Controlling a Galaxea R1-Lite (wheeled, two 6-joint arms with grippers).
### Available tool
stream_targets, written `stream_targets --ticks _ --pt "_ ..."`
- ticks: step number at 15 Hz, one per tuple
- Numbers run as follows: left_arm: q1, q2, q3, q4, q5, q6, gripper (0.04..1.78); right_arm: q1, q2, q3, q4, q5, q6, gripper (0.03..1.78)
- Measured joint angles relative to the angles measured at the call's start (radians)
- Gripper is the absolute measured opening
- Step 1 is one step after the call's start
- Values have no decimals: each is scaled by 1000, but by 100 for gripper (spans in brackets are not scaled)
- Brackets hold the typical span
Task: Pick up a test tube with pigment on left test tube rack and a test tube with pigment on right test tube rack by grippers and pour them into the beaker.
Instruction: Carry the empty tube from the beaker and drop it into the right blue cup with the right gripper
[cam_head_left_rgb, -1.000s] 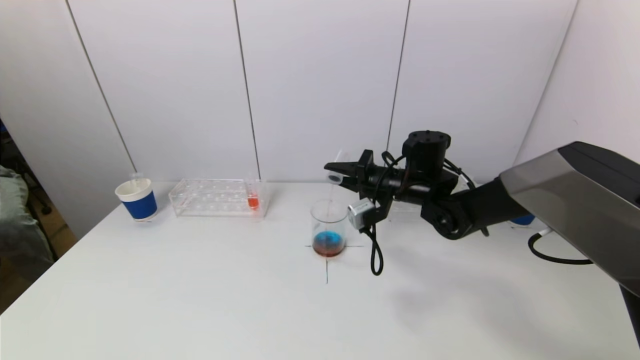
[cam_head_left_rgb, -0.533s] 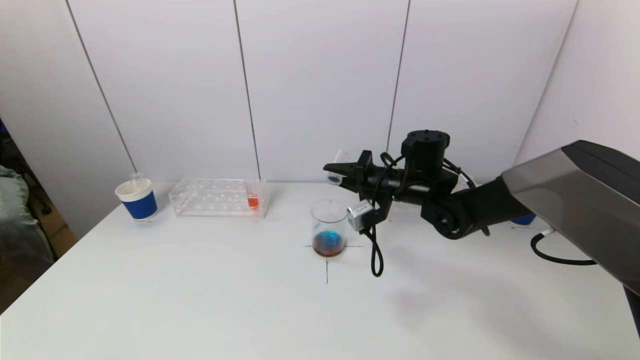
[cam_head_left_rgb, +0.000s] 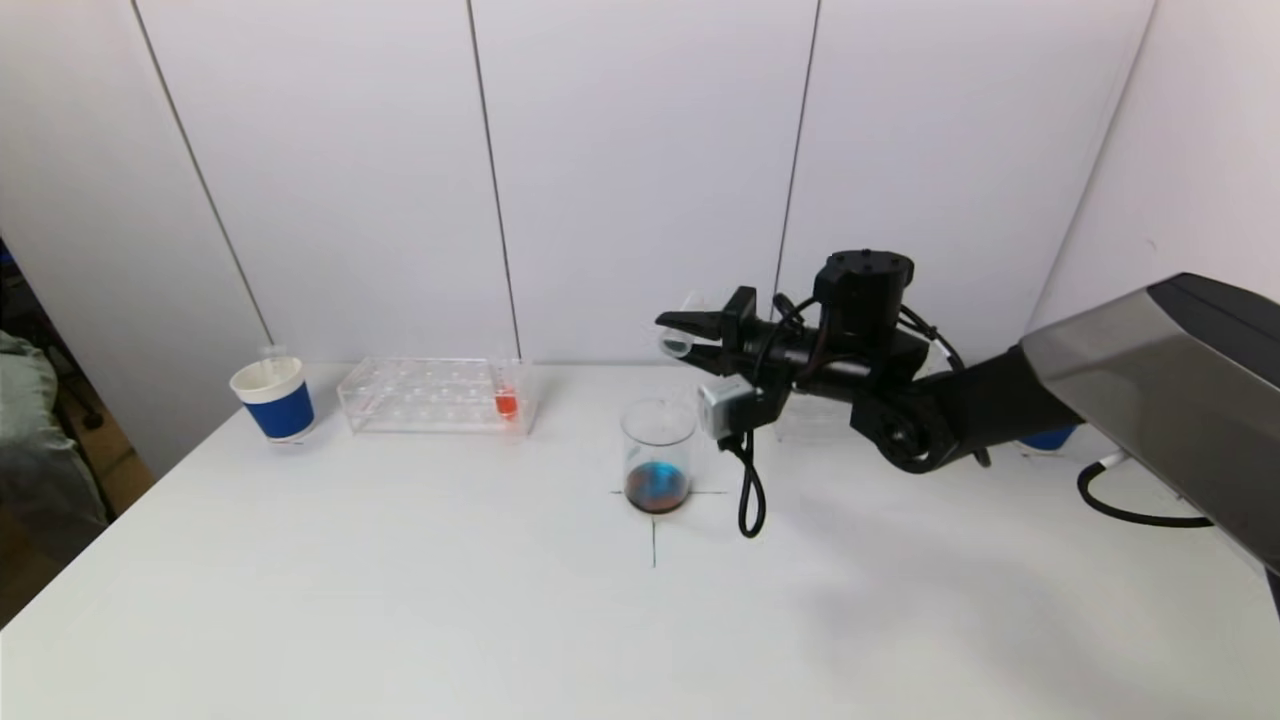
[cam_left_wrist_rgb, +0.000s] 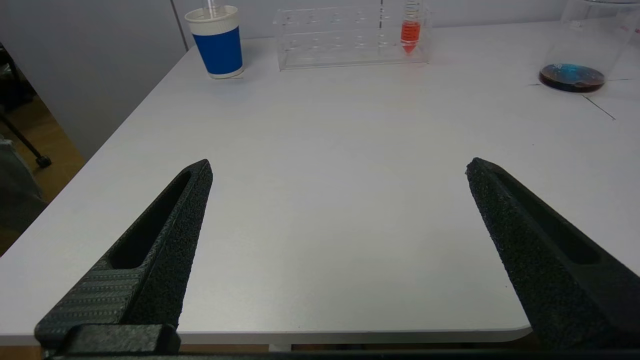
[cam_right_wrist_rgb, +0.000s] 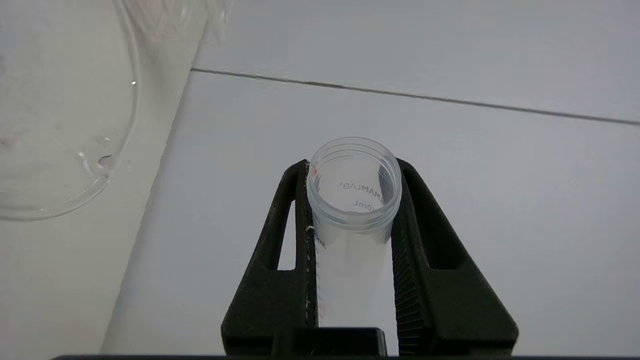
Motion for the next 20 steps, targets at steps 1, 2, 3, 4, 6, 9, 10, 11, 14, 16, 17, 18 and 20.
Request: stream_targets --ticks 1,2,3,4,6,9,10,11,14,16,17,18,20 --pt "0 0 0 0 0 0 178 -1 -8 1 -12 -21 72 48" --pt "0 0 0 0 0 0 178 -3 -20 1 -29 -51 164 48" --pt "0 0 0 0 0 -1 178 -5 -34 2 -48 -89 259 48" --pt "0 0 0 0 0 0 178 -7 -48 6 -59 -122 337 48" --pt "0 0 0 0 0 0 178 -14 -80 31 -71 -180 496 48" --pt "0 0 0 0 0 0 178 -16 -122 71 -114 -280 687 48" --pt "0 0 0 0 0 0 178 -14 -134 76 -118 -309 739 48" --pt "0 0 0 0 0 0 178 -13 -150 79 -118 -340 796 48" --pt "0 0 0 0 0 0 178 -8 -198 81 -107 -440 946 48" --pt "0 0 0 0 0 0 178 -8 -227 76 -98 -503 1024 48" --pt "0 0 0 0 0 0 178 -11 -241 68 -83 -543 1052 48" --pt "0 0 0 0 0 0 178 -14 -254 53 -58 -580 1081 48" --pt "0 0 0 0 0 0 178 -22 -280 4 18 -634 1159 48"
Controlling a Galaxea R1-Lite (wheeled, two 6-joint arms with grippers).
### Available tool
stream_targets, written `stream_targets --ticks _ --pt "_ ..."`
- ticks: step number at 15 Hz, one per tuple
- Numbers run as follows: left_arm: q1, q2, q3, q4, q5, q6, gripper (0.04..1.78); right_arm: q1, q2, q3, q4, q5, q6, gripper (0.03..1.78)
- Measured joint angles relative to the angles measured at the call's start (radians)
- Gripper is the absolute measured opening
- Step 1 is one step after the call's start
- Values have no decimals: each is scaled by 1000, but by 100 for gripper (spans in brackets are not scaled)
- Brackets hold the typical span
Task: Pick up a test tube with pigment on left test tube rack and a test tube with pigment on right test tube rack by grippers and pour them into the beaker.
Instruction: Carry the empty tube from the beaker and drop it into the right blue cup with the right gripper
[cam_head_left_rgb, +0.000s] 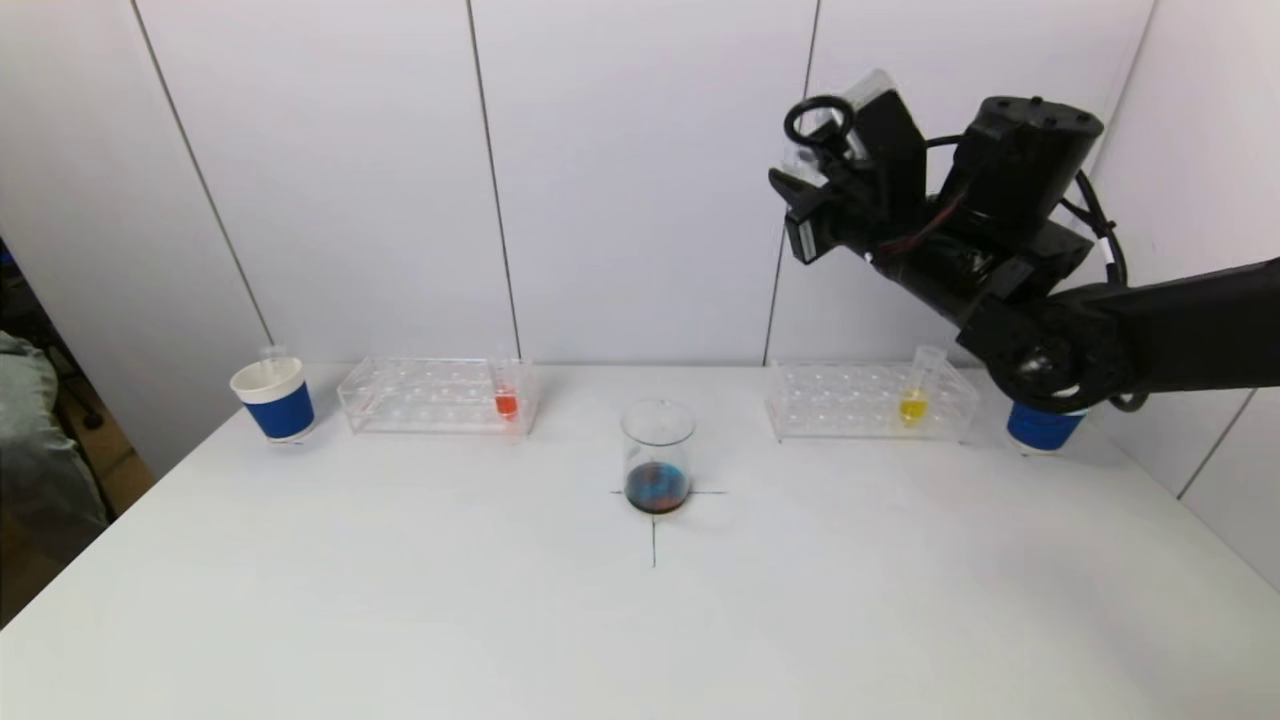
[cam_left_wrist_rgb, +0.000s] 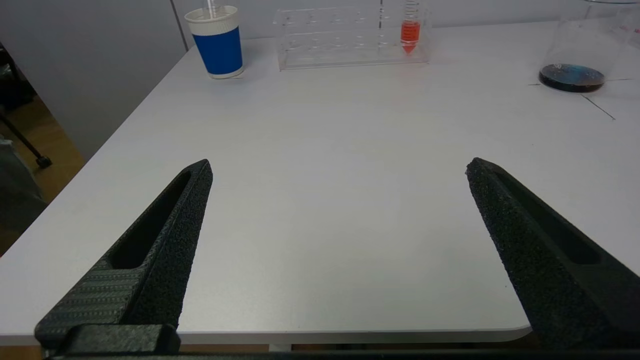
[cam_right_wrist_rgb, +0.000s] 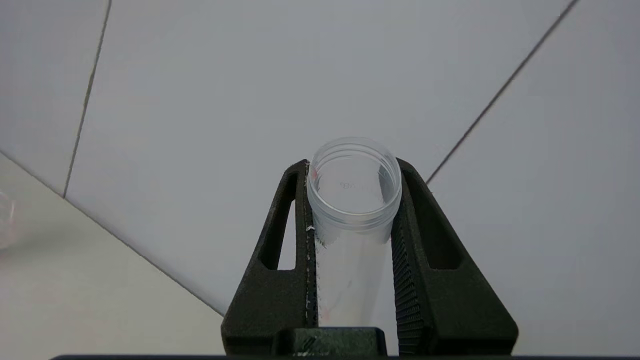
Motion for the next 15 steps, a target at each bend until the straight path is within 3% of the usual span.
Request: stream_targets --ticks 4,8,15 --pt "0 0 0 0 1 0 178 -45 -62 -161 250 -99 161 48" --pt "0 0 0 0 1 0 178 -126 -90 -299 442 -195 274 48" --pt "0 0 0 0 0 1 178 -335 -129 -441 806 -208 430 48"
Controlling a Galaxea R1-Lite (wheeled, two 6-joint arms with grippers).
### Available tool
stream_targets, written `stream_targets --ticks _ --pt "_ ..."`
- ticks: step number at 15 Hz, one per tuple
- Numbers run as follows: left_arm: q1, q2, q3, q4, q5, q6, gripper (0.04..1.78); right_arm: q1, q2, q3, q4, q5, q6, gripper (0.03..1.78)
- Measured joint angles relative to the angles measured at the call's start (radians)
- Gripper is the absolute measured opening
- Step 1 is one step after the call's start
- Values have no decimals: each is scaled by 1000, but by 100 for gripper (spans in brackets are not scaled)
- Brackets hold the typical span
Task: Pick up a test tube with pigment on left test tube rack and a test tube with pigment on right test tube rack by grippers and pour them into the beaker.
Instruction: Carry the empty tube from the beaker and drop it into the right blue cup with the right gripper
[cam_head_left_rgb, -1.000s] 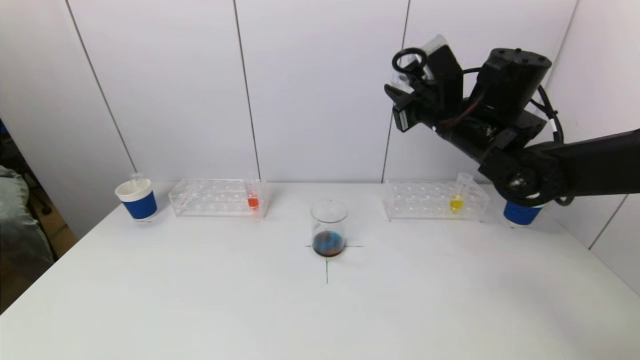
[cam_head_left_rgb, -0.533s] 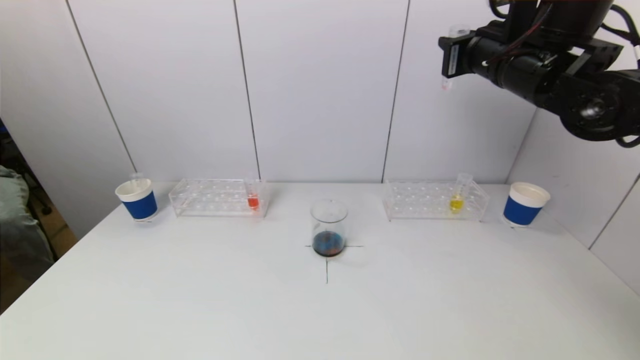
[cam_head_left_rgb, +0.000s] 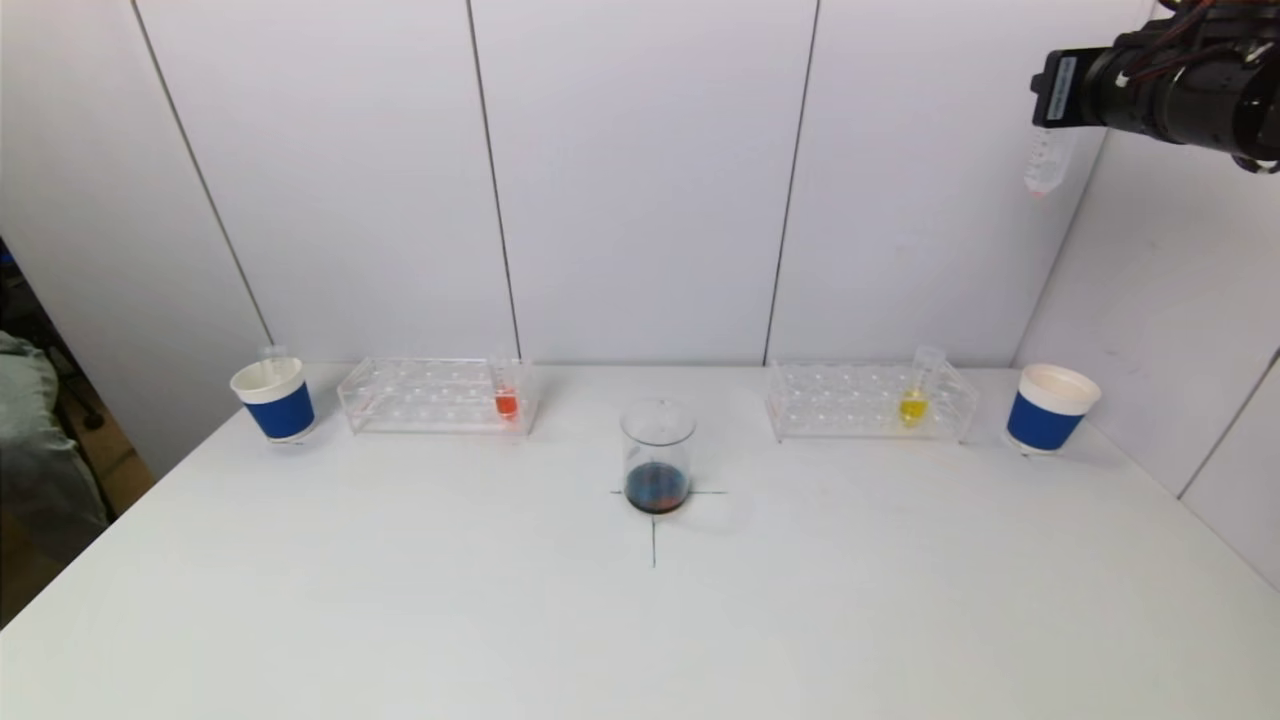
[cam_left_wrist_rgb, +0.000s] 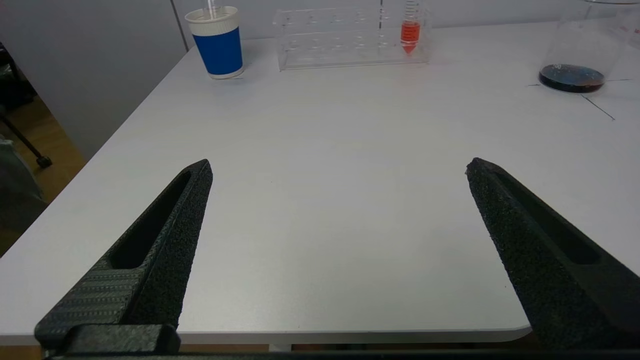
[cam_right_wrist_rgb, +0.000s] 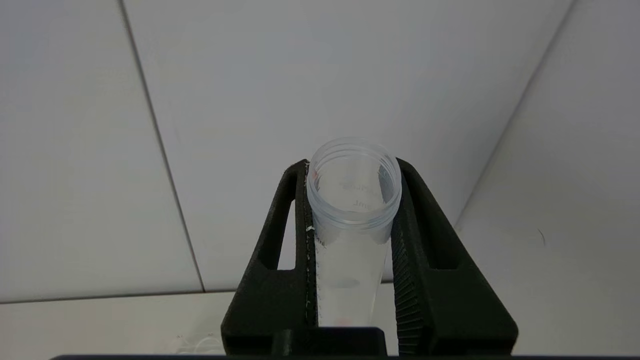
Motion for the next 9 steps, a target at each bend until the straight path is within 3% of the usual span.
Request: stream_targets --ticks 4,9 --pt "0 0 0 0 0 0 178 -113 -15 -19 98 4 63 48" --pt "0 0 0 0 0 -1 178 -207 -17 48 94 19 93 48"
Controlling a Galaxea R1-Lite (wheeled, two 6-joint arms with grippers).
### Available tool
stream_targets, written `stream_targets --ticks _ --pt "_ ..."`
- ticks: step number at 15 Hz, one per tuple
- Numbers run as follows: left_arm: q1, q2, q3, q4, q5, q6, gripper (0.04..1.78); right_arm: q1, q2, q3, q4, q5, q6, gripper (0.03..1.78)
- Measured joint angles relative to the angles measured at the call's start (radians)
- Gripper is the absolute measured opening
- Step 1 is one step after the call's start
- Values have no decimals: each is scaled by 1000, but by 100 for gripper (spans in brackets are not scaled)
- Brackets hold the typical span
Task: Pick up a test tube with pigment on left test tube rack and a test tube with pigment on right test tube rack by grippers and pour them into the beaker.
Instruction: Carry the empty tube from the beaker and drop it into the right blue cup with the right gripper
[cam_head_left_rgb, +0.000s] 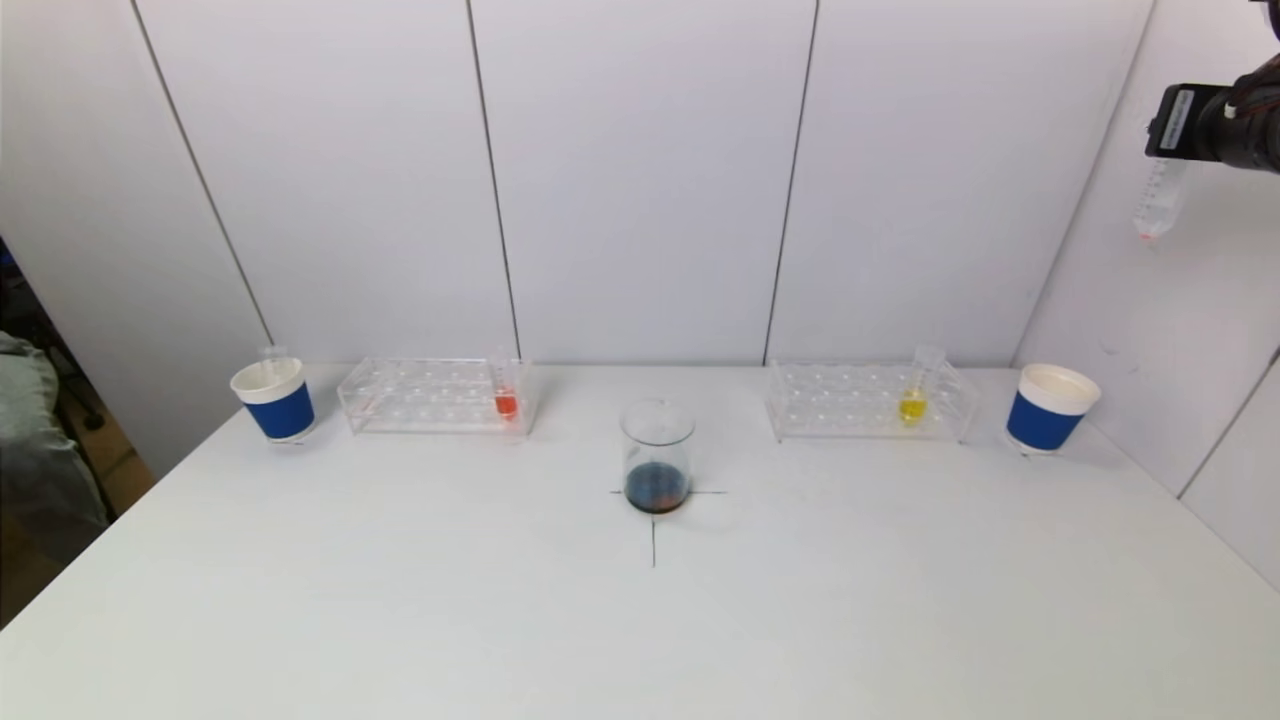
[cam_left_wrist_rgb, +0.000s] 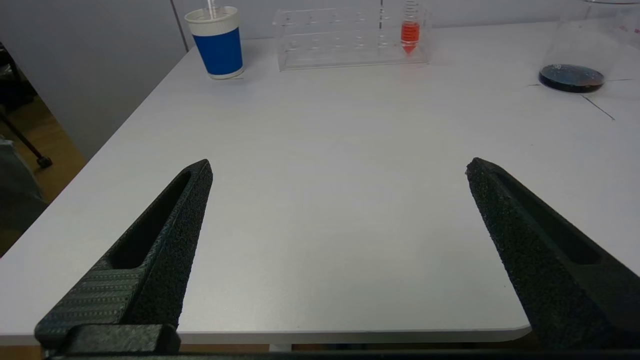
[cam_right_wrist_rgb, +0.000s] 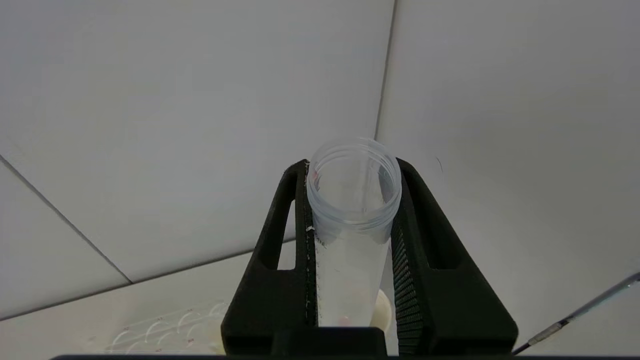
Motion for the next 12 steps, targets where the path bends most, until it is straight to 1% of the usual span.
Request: stream_targets --ticks 2,4,8,12 --pt "0 0 0 0 -1 0 178 -17 0 37 -8 1 1 48" --pt "0 0 0 0 0 0 178 -24 2 86 -40 12 11 48" --pt "0 0 0 0 0 0 178 -33 24 186 -157 15 28 48" --pt "0 0 0 0 0 0 178 -50 77 273 -271 18 46 48"
